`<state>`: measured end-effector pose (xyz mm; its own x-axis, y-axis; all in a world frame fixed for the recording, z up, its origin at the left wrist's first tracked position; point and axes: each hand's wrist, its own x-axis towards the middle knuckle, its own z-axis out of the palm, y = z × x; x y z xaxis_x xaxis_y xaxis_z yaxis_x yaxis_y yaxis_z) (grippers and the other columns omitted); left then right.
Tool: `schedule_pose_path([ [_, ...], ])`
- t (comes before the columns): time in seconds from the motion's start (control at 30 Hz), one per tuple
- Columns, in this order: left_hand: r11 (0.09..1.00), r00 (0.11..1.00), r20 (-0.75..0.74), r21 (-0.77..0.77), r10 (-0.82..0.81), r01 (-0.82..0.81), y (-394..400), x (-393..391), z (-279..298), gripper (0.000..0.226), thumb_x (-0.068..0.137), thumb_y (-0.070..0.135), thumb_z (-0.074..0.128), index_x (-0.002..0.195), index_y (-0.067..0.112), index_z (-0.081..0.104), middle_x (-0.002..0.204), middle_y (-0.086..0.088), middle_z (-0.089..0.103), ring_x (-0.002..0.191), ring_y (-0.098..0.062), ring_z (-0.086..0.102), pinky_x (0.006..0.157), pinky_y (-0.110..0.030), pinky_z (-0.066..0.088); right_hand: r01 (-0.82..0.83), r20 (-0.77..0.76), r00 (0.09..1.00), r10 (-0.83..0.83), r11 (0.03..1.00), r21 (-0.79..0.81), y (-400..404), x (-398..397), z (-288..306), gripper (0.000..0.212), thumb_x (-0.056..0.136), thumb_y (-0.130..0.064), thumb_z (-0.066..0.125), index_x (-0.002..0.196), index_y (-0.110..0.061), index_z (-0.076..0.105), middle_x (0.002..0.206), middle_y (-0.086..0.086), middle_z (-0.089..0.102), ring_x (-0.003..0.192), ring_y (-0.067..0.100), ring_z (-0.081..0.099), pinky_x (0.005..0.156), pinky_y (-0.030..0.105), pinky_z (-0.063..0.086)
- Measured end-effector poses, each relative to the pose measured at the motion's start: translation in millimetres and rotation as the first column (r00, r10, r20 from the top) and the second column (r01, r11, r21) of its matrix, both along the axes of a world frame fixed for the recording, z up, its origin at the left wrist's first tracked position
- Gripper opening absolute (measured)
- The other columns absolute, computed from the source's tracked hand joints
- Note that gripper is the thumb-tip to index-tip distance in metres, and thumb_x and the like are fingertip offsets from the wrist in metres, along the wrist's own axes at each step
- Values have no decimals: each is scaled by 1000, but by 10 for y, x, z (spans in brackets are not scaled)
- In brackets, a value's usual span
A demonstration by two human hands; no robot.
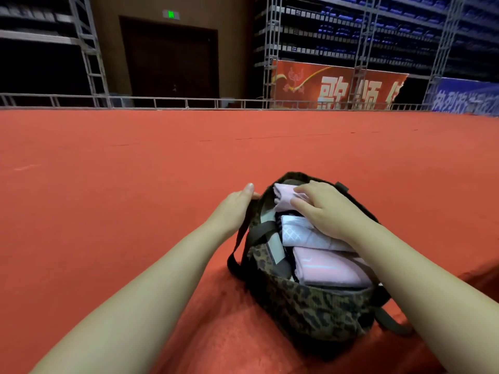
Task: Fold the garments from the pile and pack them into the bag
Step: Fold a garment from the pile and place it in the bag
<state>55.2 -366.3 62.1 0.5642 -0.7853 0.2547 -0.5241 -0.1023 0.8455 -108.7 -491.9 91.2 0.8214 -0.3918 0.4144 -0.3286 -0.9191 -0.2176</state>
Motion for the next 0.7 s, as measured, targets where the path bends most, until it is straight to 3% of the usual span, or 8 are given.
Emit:
schedule_pose_path([
  [0.07, 1000, 1000, -12, 6, 0, 0, 179, -72, -51, 52, 102, 41, 22, 117, 13, 63, 126, -6, 60, 120, -20, 53, 102, -32, 36, 6, 37, 999, -7, 1000, 27, 197, -24, 32, 45, 92, -43, 47, 124, -12, 59, 122, 1, 60, 118, 19, 50, 95, 36, 40],
  [0.1, 1000, 1000, -9, 12, 6, -6, 288, -103, -63, 51, 102, 40, 23, 119, 13, 62, 128, -4, 59, 121, -19, 52, 99, -30, 35, -2, 51, 999, 0, 999, 44, 318, -9, 44, 44, 92, -39, 50, 129, -14, 55, 126, 0, 59, 122, 18, 49, 96, 33, 39],
  [0.33, 994, 993, 70, 54, 95, -98, 1269, -14, -110, 31, 98, 35, 42, 116, 19, 62, 121, 3, 59, 116, -13, 52, 99, -30, 37, -181, 218, 970, 104, 909, 374, 1379, 420, -5, 33, 91, -33, 56, 122, -20, 56, 115, -7, 62, 108, 8, 55, 91, 26, 41],
  [0.53, 936, 937, -17, 44, 349, -348, 2439, 193, -243, 15, 96, 30, 49, 105, 29, 61, 100, 12, 61, 105, -13, 57, 84, -30, 40, -354, 255, 935, 245, 649, 673, 2293, 855, -412, 26, 93, -25, 57, 116, -15, 60, 112, -6, 61, 104, 6, 54, 86, 17, 38],
  [0.63, 865, 861, -88, 23, 501, -501, 3108, 75, -414, 14, 96, 27, 50, 104, 26, 62, 107, 5, 65, 105, -16, 60, 85, -30, 42, -374, 245, 919, 308, 489, 788, 2829, 989, -678, 27, 83, -40, 57, 105, -24, 61, 107, -2, 66, 99, 14, 61, 89, 28, 44],
  [0.7, 824, 818, -122, -3, 562, -567, 3523, -48, -511, 11, 94, 29, 53, 98, 27, 63, 105, 1, 66, 101, -18, 62, 79, -27, 43, -388, 249, 899, 360, 391, 835, 3225, 1061, -824, 15, 84, -39, 57, 95, -29, 58, 102, 0, 67, 92, 16, 63, 83, 29, 47],
])
